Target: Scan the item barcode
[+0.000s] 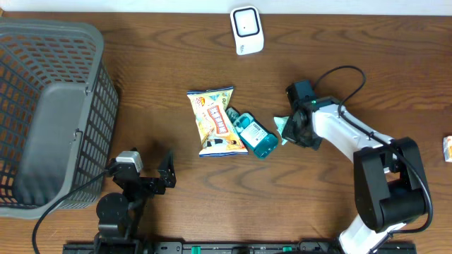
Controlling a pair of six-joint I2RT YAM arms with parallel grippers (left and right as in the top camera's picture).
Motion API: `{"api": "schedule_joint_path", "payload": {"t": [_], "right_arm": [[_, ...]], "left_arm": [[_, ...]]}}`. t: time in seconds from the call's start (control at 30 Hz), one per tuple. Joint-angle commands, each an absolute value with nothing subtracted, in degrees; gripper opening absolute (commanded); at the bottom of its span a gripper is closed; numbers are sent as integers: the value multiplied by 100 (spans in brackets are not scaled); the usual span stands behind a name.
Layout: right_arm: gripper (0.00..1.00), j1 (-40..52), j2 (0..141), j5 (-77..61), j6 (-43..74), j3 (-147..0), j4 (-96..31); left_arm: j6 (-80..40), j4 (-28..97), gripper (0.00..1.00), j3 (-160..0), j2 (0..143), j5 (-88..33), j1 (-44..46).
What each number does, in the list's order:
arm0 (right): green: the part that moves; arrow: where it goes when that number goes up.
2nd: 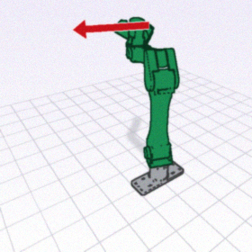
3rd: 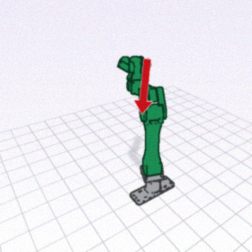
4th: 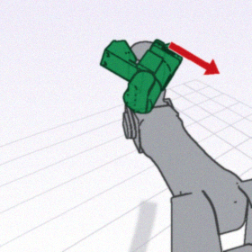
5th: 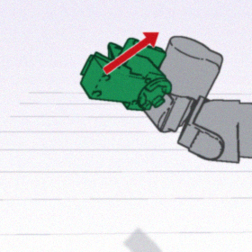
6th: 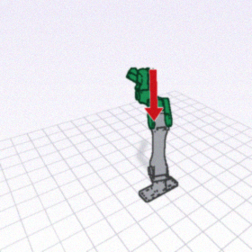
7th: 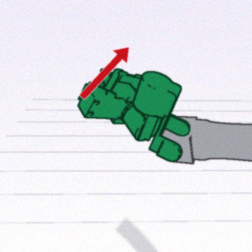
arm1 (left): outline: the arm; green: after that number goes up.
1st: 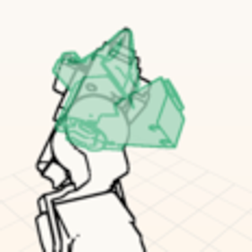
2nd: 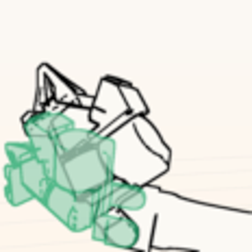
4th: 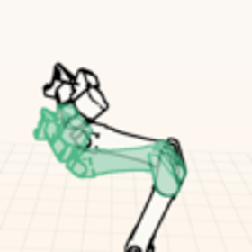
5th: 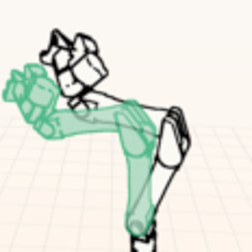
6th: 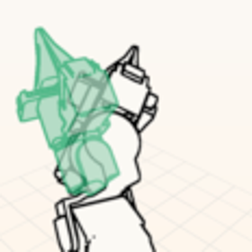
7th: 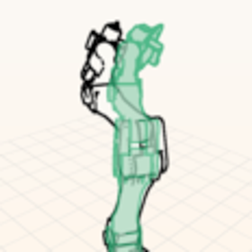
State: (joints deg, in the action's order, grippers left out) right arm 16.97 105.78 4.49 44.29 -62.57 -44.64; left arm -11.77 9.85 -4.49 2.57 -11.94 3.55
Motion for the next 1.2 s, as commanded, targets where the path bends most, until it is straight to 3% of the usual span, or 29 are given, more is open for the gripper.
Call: {"api": "schedule_joint_path", "payload": {"t": [0.0,0.07,0.17,0.2,0.23,0.3,0.33,0.37,0.43,0.57,0.77,1.03,1.17], "right_arm": [[1,1726,10499,530,4453,-6665,-5107],[1,1723,10189,432,4451,-6941,-5511],[16,1723,9675,462,4362,-7039,-5496],[26,1723,9574,436,4366,-7039,-5483],[42,1728,9513,366,4399,-7039,-5468],[65,1730,9537,349,5280,-7015,-5599],[87,1730,9542,349,5677,-6982,-5621],[99,1730,9544,349,6016,-6938,-5612],[99,1734,9555,349,7081,-6720,-5413],[99,1737,9555,373,7837,-6088,-4486],[96,1730,9557,956,7992,-5087,-2464],[89,1728,9581,1492,8066,-4790,-1865],[78,1723,9596,1702,8182,-4777,-1833]], "left_arm": [[-1105,1107,98,-349,252,-1264,373],[-1105,1105,98,-349,252,-1264,373],[-1103,1107,98,-349,252,-1264,373],[-1105,1107,98,-349,252,-1264,373],[-1105,1107,98,-349,252,-1264,373],[-1105,1105,98,-349,252,-1267,373],[-1105,1107,98,-349,252,-1264,373],[-1105,1105,98,-349,252,-1264,373],[-1105,1107,98,-349,252,-1267,373],[-1105,1107,98,-349,252,-1264,373],[-1105,1107,98,-349,252,-1264,373],[-1105,1107,98,-349,252,-1267,373],[-1105,1105,98,-349,252,-1267,373]]}}
